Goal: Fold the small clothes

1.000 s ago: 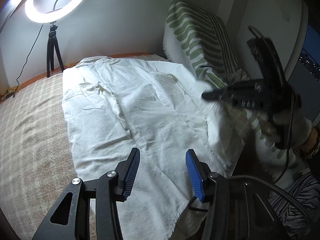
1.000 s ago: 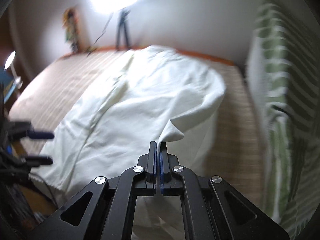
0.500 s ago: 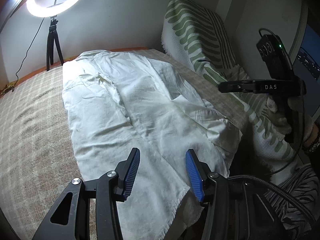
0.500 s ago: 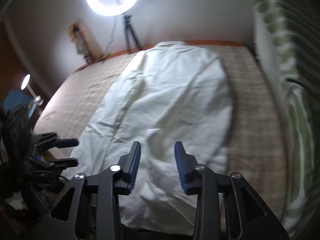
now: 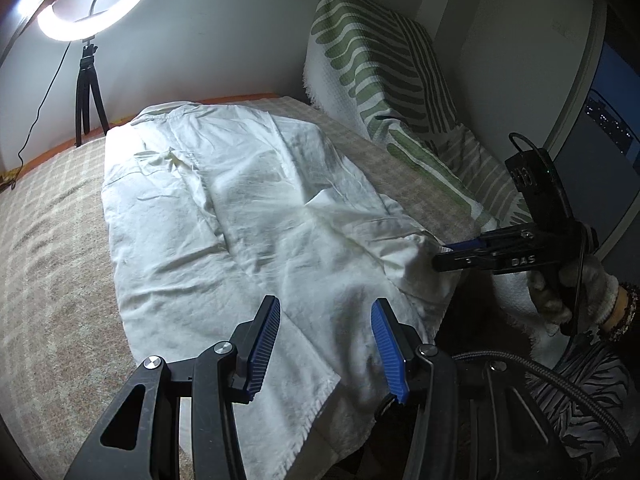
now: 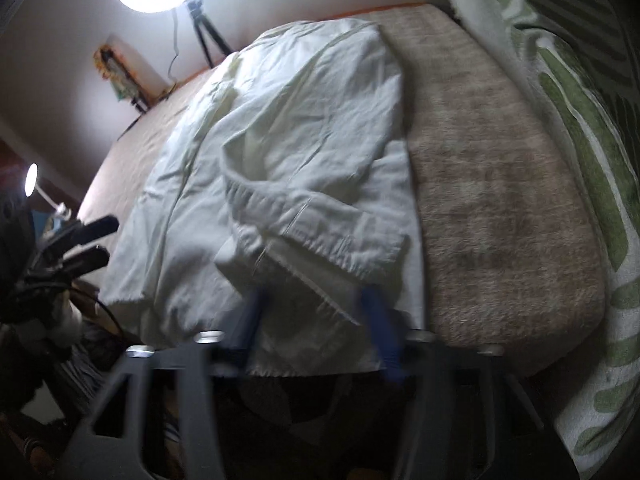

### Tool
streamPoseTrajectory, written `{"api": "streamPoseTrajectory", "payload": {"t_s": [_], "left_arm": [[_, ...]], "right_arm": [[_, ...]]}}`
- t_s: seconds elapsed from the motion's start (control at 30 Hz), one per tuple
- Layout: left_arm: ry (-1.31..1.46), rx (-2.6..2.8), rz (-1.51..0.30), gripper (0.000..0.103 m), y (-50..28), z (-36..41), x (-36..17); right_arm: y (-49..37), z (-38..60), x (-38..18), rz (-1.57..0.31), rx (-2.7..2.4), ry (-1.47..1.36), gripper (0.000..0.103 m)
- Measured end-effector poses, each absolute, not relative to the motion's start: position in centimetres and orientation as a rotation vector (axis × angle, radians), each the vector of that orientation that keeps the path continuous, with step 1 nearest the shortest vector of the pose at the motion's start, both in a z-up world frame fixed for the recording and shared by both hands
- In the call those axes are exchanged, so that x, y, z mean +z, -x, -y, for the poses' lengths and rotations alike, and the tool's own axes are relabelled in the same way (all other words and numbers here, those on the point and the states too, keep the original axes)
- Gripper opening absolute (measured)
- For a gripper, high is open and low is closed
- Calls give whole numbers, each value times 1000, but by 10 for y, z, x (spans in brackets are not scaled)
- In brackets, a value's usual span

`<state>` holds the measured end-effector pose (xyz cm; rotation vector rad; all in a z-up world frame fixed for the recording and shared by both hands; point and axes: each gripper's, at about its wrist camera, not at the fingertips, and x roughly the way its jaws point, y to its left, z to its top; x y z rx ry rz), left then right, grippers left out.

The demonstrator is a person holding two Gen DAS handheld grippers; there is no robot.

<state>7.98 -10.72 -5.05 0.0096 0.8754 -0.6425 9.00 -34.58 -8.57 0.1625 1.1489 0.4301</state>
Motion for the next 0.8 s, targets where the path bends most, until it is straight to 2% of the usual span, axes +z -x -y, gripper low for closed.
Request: {"api": "streamPoseTrajectory", "payload": {"t_s": [0.03,0.3,0.4,0.53,0.67,0.8], "left_arm": [[-9,-640,-874,48,-79,108,-50],[91,-591,-872,48,-75,86,-46],[146,-570,-872,48,-76,73,-45],[188,-552,-871,48,-73,60,-43],[228,-562,-898,48,-71,57,-47],[208,-618,-909,51,-63,74,-49]], "right_arm": [[-89,340,-85,-1151,435,-141,5],[-52,282,-32,-871,459,180,4],[-43,262,-29,-862,590,188,7],[-29,237,-30,-905,842,172,35],[-25,238,-23,-893,936,116,37],[-55,270,-27,-927,778,-16,37]]}}
